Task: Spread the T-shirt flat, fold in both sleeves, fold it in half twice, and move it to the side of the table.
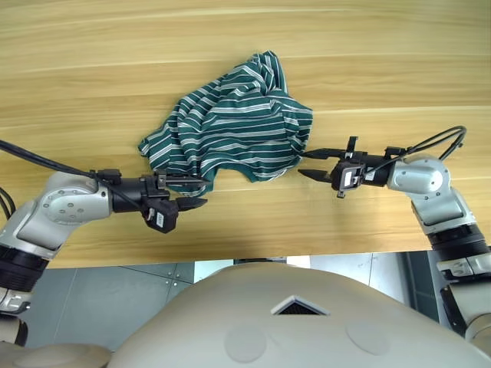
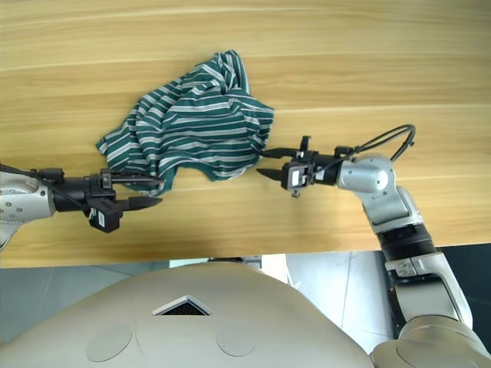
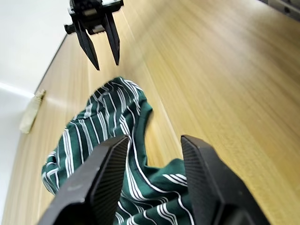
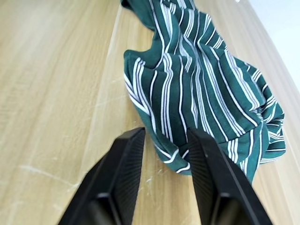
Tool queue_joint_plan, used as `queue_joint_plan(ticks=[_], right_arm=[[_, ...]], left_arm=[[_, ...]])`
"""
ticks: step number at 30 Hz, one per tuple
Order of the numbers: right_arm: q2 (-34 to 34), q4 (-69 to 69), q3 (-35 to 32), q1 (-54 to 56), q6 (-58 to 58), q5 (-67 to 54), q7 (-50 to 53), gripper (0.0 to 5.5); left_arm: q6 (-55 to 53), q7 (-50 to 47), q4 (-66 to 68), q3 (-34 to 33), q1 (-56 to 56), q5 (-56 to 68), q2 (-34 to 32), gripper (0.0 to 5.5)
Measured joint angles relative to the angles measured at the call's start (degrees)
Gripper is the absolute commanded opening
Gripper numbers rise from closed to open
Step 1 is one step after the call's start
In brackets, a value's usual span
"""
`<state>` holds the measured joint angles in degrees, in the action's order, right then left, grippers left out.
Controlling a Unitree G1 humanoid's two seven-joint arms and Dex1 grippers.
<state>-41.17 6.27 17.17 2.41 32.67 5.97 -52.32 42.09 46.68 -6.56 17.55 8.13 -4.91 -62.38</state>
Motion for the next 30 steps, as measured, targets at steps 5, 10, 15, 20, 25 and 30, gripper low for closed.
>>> queue_joint_plan(ticks=[5, 10, 15, 20, 25, 30], right_arm=[[0.08, 2.34, 1.31, 0.34, -0.17, 4.98, 2.08, 1.64], [0.25, 2.86, 1.65, 0.95, -0.04, 6.23, 3.50, 1.64], [1.33, 3.02, 2.21, 1.18, -0.09, 6.36, 4.01, 1.64], [2.46, 5.42, 2.83, 3.19, -0.01, 7.52, 5.54, 1.64], [2.59, 5.92, 3.43, 3.83, 0.07, 8.26, 6.35, 1.64], [2.59, 6.01, 3.62, 3.96, 0.09, 8.45, 6.72, 1.64]], left_arm=[[-0.92, -0.25, 3.26, -1.26, 1.31, -4.88, -0.03, 3.50], [-0.92, -0.35, 3.88, -2.91, 3.03, -5.03, -0.07, 4.25], [-0.46, -1.09, 4.31, -4.63, 3.65, -6.53, -0.09, 4.95], [0.44, -2.93, 5.53, -5.15, 2.08, -9.54, -0.09, 5.38], [0.68, -5.42, 7.39, -5.43, 0.55, -13.51, -0.09, 4.56], [0.72, -6.78, 9.21, -5.40, -0.24, -16.43, -0.23, 3.65]])
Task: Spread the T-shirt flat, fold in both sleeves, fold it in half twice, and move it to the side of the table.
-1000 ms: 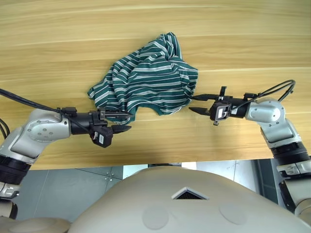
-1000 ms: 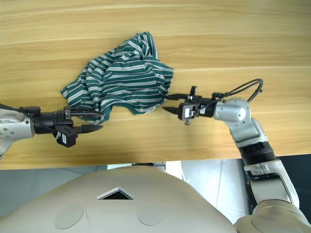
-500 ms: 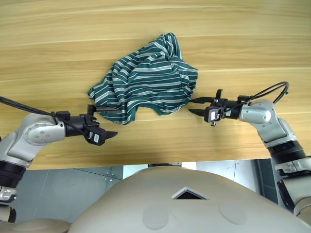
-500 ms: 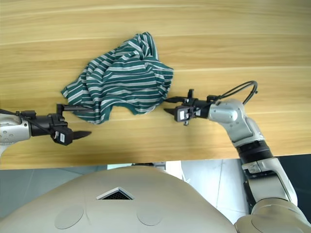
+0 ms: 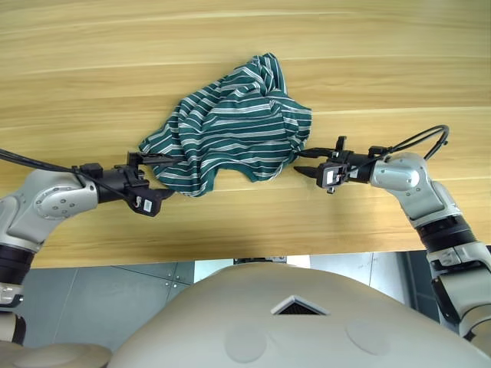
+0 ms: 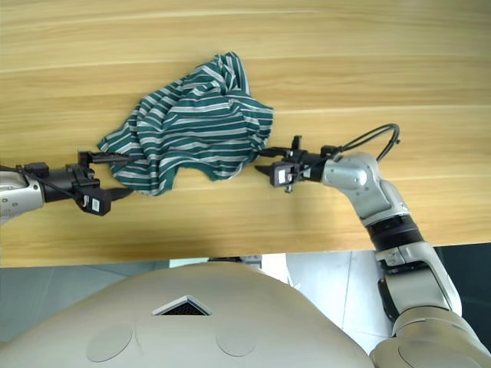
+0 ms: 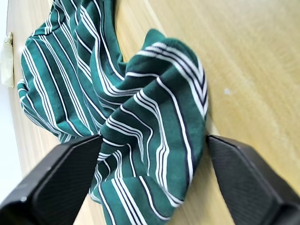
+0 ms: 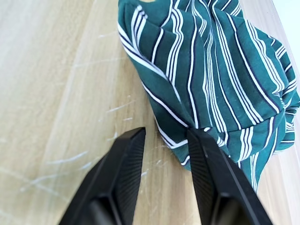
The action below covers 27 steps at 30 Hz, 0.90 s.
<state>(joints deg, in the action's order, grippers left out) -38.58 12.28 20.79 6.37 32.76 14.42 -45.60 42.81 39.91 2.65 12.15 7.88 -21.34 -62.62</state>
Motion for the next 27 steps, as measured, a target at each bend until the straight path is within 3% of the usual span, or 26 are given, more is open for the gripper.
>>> queue_joint_plan(ticks=[13, 22, 27], right_arm=[[-5.00, -6.48, -2.18, -2.81, -0.29, -2.24, -1.87, 1.64], [-4.45, -6.33, -1.56, -1.38, -1.81, 0.00, -1.75, 1.64], [-1.84, -3.67, 0.70, 0.89, -1.98, 2.55, -1.29, 1.64]], left_arm=[[0.22, -1.72, 1.73, 0.18, 1.50, -1.63, -0.44, 1.48], [1.13, -3.70, 5.97, 2.15, -1.07, -4.31, 0.16, 0.03], [1.12, -4.68, 6.50, 2.68, -1.41, -4.84, 0.19, 0.03]])
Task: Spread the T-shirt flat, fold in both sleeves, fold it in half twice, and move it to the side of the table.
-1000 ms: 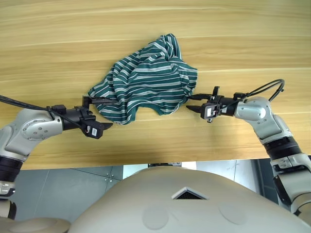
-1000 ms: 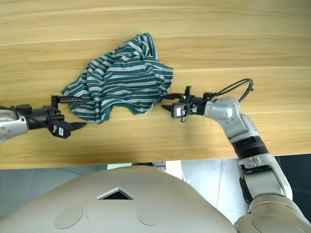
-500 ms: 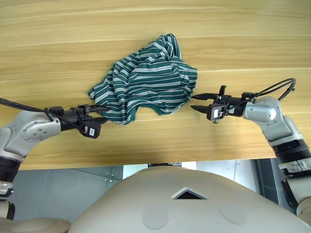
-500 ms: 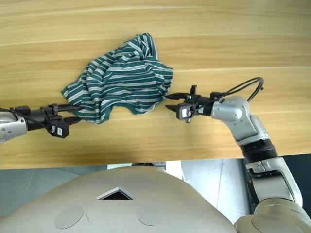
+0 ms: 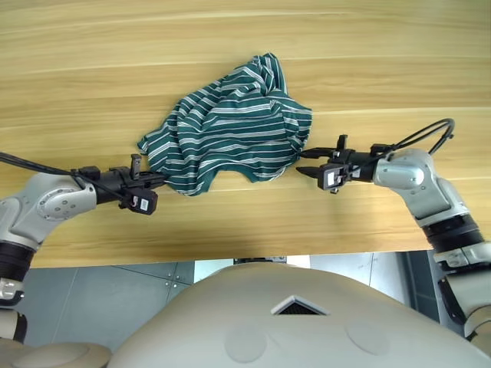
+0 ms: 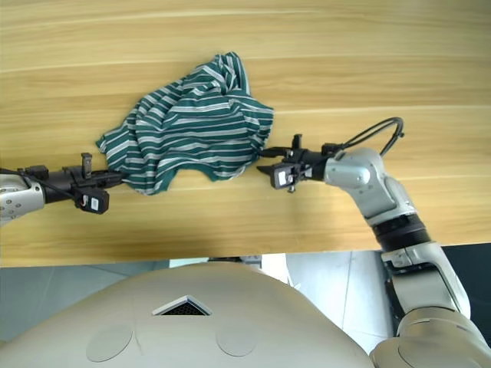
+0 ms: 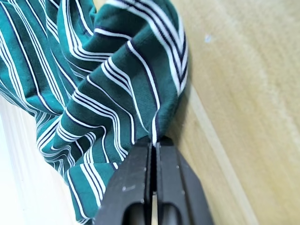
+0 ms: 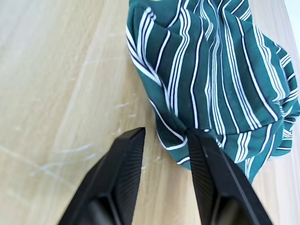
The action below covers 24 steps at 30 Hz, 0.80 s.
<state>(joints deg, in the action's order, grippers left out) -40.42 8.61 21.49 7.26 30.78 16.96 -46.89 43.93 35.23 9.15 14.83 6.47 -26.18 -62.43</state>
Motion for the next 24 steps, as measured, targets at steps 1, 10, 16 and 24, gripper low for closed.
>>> queue_joint_plan(ticks=[1, 10, 16, 24], right_arm=[[0.68, 0.34, 0.36, 0.40, 0.00, 0.18, 0.10, 1.64], [2.44, 2.95, 1.97, 2.90, 0.61, 2.44, 1.97, 1.64], [2.47, 3.79, 2.10, 3.15, 0.71, 3.22, 2.53, 0.71], [2.32, 4.29, 2.05, 3.15, 0.59, 4.02, 2.91, 0.03]], left_arm=[[-0.01, -0.02, 0.01, 0.04, -0.11, -0.15, 0.00, 0.03], [-0.53, -0.07, -0.42, 0.26, -0.30, -0.49, -0.01, 0.03], [-0.98, 0.18, -0.88, 0.26, -0.25, -0.48, -0.08, 0.00], [-0.92, 0.20, -0.81, 0.35, -0.89, -0.53, -0.13, 0.00]])
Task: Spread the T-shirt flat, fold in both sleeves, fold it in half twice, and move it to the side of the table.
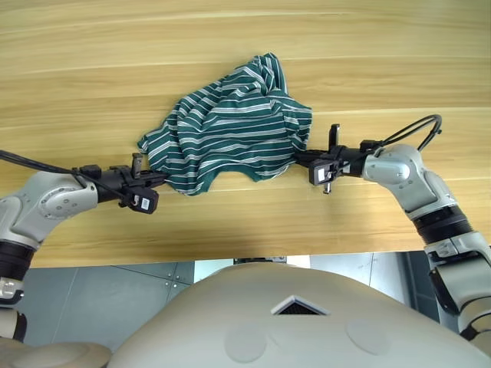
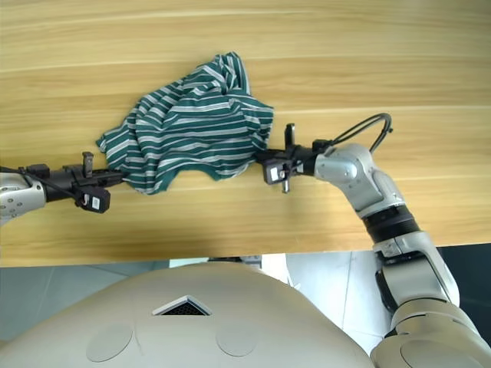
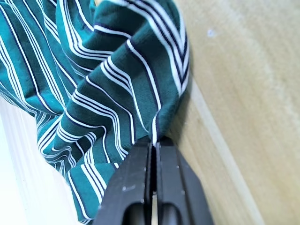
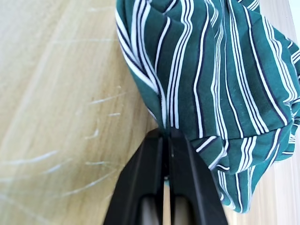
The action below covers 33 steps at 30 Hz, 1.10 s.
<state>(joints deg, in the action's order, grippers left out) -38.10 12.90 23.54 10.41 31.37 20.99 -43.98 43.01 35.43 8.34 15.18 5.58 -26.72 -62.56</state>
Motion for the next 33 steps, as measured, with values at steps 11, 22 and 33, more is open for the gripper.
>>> queue_joint_plan(ticks=[11, 22, 33], right_arm=[[-3.05, -3.46, -7.08, -1.63, -3.66, -8.70, -0.65, 0.03], [-4.04, 16.27, -24.06, 33.43, -11.06, -2.24, 30.16, 0.03], [-12.07, -15.71, -30.83, -1.50, -5.21, -24.30, 4.32, 0.03]], left_arm=[[1.66, 1.26, 5.37, -0.62, -5.46, 6.80, 1.78, 0.00], [5.86, -18.92, 31.53, -11.37, -53.14, 8.02, 10.13, 0.00], [12.56, 7.85, 17.75, -7.22, -22.35, 32.98, 1.17, 0.00]])
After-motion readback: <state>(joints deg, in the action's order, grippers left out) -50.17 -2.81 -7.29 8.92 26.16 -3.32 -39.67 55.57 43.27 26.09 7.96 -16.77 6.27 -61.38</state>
